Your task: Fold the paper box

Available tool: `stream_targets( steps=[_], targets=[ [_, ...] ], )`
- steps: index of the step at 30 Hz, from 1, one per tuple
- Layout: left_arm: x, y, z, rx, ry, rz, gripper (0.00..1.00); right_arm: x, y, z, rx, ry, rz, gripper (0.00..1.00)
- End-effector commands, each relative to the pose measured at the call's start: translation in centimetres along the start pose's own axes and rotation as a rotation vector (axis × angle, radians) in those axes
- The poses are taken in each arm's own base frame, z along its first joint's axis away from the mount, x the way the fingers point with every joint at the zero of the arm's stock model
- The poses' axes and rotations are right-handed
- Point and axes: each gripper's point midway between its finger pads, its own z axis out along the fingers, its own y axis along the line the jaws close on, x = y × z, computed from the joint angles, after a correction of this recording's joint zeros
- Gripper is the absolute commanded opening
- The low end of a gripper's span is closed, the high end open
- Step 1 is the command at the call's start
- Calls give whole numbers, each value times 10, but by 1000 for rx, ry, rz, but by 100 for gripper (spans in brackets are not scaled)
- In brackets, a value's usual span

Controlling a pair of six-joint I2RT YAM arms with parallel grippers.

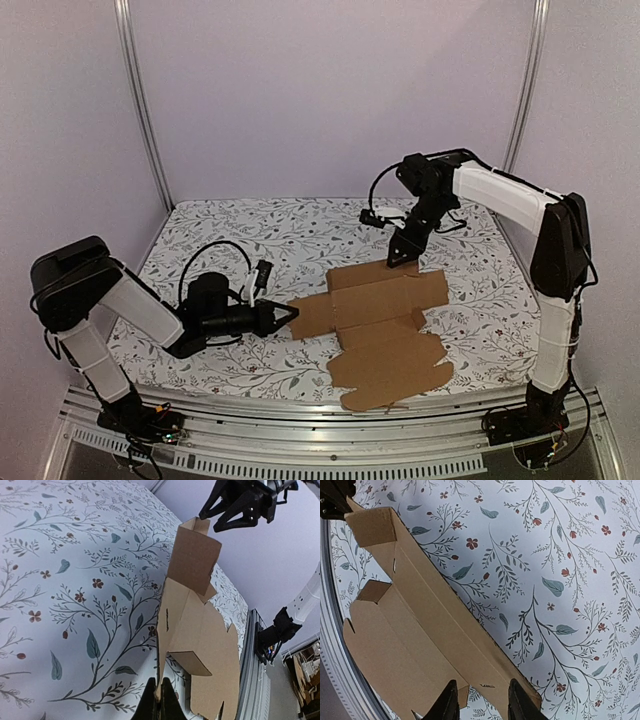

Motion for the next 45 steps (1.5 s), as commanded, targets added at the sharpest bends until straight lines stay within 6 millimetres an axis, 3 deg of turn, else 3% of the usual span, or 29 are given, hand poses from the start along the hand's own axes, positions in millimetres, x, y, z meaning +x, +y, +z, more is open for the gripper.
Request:
stream_targets(
  steps=[1, 8, 14, 17, 20, 27, 34, 38, 45],
  targets=[
    [-19, -28, -3, 85, 25, 170, 0, -8, 22, -23, -25, 8, -215, 35],
    [-25, -29, -11, 3, 122, 321, 0, -11, 29, -13, 4, 92, -347, 36],
    [-21, -25, -16, -27, 167, 377, 0, -28, 37, -48, 77, 23, -421, 40],
    [-21, -25, -17, -28, 169, 400, 0, -26, 33, -57, 132, 25, -484, 45],
    [-23, -25, -18, -38, 162, 428, 0, -18, 34, -54, 114, 61, -528, 46],
    [-28, -20, -23, -85, 143, 452, 0, 1, 65, -37, -71, 120, -489, 48],
    [-30, -16, -24, -111, 134, 462, 0, 7, 72, -37, -111, 141, -389, 48],
    [-33, -12, -26, -144, 120, 464, 0, 11, 88, -41, -183, 134, -322, 50],
    [-39, -12, -29, -159, 89, 474, 0, 38, 84, -18, -182, 230, -251, 53]
  ],
)
